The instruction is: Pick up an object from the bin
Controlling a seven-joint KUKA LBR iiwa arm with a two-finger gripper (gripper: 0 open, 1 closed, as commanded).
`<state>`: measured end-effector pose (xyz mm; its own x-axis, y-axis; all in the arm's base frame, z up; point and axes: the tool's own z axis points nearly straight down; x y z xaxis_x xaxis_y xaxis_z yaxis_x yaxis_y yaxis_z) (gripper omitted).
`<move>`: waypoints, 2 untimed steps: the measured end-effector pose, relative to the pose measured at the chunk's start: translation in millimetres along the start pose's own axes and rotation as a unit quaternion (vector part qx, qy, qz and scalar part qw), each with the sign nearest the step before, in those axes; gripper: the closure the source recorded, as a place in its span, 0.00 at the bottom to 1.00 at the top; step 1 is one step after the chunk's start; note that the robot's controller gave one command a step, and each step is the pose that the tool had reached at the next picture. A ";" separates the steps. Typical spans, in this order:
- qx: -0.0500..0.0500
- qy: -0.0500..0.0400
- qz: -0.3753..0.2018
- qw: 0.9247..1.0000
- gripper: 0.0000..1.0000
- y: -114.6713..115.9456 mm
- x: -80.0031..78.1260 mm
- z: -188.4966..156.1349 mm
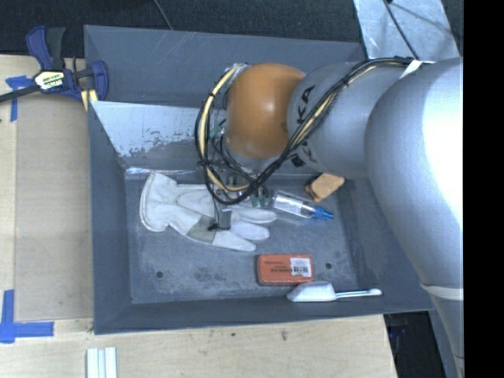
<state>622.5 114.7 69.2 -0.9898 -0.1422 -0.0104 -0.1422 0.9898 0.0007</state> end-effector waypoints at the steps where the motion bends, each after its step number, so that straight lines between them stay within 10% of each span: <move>1: -0.001 0.002 -0.023 1.000 1.00 -1.8 23.5 -3.0; 2: -0.001 0.002 -0.023 1.000 1.00 -1.9 23.5 -3.0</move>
Offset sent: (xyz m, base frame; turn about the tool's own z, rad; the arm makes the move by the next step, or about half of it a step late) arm 0.0000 0.0000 0.0000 0.0000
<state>599.5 109.5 72.0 -0.9822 -0.1875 -0.0067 -0.1875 0.9823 0.0014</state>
